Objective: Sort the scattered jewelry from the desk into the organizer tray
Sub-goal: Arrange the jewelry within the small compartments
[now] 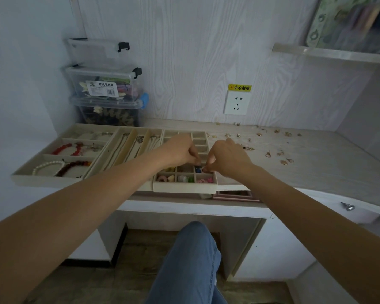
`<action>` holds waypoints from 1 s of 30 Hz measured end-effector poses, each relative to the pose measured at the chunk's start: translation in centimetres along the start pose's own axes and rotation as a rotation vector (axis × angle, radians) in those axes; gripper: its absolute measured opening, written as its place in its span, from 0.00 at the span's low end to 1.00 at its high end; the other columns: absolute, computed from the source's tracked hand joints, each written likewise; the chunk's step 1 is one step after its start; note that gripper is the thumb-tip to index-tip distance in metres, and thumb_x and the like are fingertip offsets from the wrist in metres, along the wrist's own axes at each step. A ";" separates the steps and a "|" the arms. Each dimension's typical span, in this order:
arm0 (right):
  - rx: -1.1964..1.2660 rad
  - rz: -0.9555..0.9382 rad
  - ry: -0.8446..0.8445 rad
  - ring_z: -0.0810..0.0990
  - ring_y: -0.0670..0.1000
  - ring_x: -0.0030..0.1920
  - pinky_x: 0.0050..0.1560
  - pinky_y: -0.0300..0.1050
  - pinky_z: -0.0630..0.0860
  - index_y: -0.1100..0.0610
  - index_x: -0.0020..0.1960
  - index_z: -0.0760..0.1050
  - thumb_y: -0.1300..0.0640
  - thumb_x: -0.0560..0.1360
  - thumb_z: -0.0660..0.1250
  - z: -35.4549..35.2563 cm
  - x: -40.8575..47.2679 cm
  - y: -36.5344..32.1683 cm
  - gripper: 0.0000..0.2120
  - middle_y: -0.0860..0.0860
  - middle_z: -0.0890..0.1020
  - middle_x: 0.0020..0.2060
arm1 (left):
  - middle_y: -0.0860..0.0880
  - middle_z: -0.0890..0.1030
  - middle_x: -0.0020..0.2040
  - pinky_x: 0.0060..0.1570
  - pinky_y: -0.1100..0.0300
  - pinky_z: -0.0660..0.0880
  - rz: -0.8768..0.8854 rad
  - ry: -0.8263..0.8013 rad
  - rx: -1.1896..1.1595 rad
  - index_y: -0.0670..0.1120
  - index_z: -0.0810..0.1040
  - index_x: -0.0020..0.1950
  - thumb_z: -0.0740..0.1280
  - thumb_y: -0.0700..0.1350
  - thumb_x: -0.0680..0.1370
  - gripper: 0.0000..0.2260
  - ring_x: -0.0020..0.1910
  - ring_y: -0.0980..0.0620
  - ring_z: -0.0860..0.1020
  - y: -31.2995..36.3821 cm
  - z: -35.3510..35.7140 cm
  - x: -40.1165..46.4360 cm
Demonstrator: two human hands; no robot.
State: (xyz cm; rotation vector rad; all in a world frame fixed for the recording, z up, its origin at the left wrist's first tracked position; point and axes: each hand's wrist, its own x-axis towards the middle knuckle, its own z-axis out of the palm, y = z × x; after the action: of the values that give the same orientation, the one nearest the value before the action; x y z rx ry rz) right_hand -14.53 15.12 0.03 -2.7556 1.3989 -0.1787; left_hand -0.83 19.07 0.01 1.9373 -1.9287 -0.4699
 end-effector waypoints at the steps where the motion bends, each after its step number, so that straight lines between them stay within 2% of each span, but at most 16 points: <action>1: 0.000 0.007 -0.009 0.70 0.55 0.59 0.57 0.48 0.68 0.55 0.51 0.81 0.49 0.72 0.71 0.0 0.1 -0.1 0.12 0.53 0.80 0.52 | 0.50 0.83 0.49 0.48 0.64 0.69 -0.003 0.013 -0.006 0.45 0.84 0.50 0.71 0.44 0.73 0.07 0.43 0.59 0.75 0.1 0.1 0.1; 8: 0.030 0.023 -0.029 0.70 0.56 0.61 0.58 0.49 0.70 0.59 0.53 0.80 0.51 0.71 0.72 -0.1 0.2 -0.1 0.14 0.55 0.80 0.52 | 0.53 0.78 0.39 0.46 0.62 0.72 0.029 0.024 0.089 0.47 0.78 0.44 0.74 0.39 0.70 0.07 0.44 0.54 0.78 0.9 0.0 0.4; 11: 0.053 0.016 -0.027 0.70 0.56 0.61 0.59 0.50 0.71 0.59 0.51 0.80 0.52 0.71 0.72 0.0 0.3 0.0 0.13 0.55 0.81 0.51 | 0.53 0.79 0.40 0.49 0.61 0.73 0.028 0.018 0.081 0.47 0.79 0.44 0.73 0.38 0.70 0.06 0.44 0.54 0.78 0.7 0.1 0.5; 14: 0.064 0.012 -0.020 0.71 0.56 0.60 0.60 0.50 0.71 0.59 0.50 0.81 0.53 0.71 0.72 0.3 0.5 0.0 0.11 0.54 0.82 0.50 | 0.52 0.79 0.42 0.47 0.63 0.70 0.037 0.015 0.068 0.45 0.82 0.45 0.72 0.38 0.72 0.04 0.43 0.57 0.76 0.6 0.2 0.5; 19: 0.147 0.008 0.024 0.76 0.56 0.54 0.58 0.52 0.74 0.58 0.44 0.82 0.56 0.70 0.73 1.2 0.6 0.4 0.06 0.55 0.82 0.48 | 0.51 0.82 0.46 0.48 0.64 0.70 0.062 0.026 0.129 0.45 0.84 0.47 0.71 0.40 0.73 0.04 0.42 0.58 0.76 0.6 0.3 0.6; 24: 0.116 0.035 0.025 0.78 0.55 0.52 0.56 0.52 0.75 0.59 0.50 0.81 0.53 0.72 0.71 1.3 0.4 0.5 0.11 0.56 0.82 0.47 | 0.50 0.81 0.47 0.55 0.53 0.76 0.094 0.079 0.267 0.46 0.82 0.47 0.70 0.42 0.74 0.03 0.48 0.53 0.78 1.0 0.8 0.6; 30: 0.056 0.026 0.041 0.74 0.55 0.57 0.57 0.49 0.73 0.58 0.53 0.80 0.55 0.73 0.69 1.0 0.3 0.0 0.11 0.54 0.80 0.52 | 0.50 0.83 0.47 0.56 0.49 0.75 0.098 0.067 0.339 0.47 0.82 0.49 0.70 0.44 0.74 0.05 0.48 0.52 0.79 1.1 0.9 0.6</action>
State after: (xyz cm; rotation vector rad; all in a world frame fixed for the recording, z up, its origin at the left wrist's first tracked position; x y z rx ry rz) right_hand -14.20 14.83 -0.92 -2.7015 1.4161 -0.2704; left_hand -2.24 18.49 -0.22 2.0116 -2.1588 -0.0499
